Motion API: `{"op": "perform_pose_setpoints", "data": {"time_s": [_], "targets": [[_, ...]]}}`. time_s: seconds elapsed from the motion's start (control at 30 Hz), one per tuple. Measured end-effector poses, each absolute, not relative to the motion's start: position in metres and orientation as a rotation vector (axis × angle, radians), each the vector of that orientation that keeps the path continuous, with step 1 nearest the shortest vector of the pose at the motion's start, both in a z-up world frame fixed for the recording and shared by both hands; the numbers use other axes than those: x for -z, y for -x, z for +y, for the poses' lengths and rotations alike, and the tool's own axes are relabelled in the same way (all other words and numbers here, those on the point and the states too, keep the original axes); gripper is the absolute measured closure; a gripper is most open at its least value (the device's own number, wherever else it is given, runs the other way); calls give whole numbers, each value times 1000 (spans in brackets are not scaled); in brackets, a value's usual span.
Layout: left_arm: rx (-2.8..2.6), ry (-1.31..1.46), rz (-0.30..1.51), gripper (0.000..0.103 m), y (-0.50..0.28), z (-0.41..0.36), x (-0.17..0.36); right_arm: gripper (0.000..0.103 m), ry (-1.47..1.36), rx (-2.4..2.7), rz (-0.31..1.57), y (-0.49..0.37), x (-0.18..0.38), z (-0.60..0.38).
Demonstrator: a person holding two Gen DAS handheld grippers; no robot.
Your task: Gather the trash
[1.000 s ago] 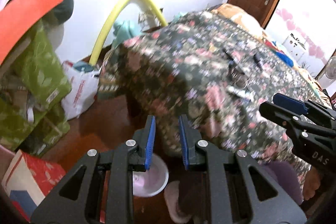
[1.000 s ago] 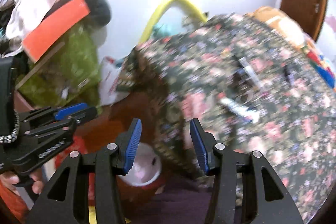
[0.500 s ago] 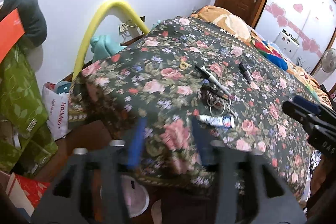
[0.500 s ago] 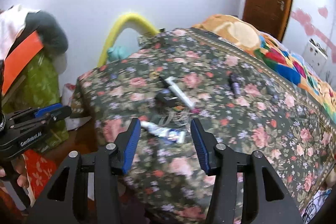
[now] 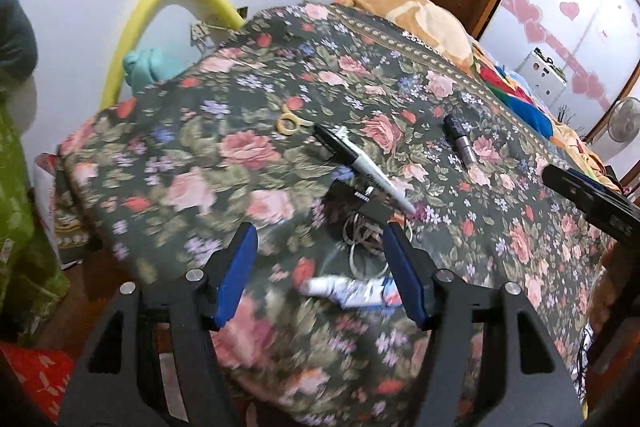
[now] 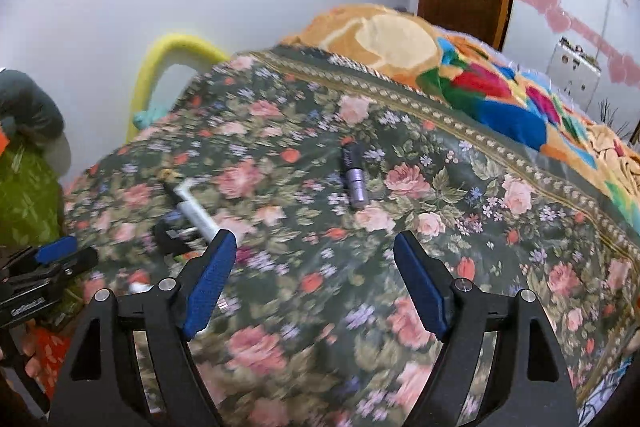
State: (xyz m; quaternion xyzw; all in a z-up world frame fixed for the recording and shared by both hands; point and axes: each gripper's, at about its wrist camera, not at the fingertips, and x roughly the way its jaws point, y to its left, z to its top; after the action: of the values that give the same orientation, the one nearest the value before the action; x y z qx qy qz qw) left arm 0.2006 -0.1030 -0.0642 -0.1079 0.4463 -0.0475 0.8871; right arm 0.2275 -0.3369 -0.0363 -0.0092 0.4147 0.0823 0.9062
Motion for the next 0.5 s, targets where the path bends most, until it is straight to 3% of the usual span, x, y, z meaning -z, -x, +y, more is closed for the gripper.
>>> {"op": "perform_pose_setpoints", "data": {"time_s": [0.27,0.33,0.47,0.5], "targets": [[98,254,945,39,-233,-115,92,27,-51,-158,930,-312,83,-360],[105,264,948,46,-237,-116,97,37,-81,-153,956,-331,96,-363],[154,285,970,74,-244,-122,106,60,-114,-132,1022,-359,125,-360],[169,283,976,76,-245,-125,108,64,-118,-132,1033,-363,130,-358]]}}
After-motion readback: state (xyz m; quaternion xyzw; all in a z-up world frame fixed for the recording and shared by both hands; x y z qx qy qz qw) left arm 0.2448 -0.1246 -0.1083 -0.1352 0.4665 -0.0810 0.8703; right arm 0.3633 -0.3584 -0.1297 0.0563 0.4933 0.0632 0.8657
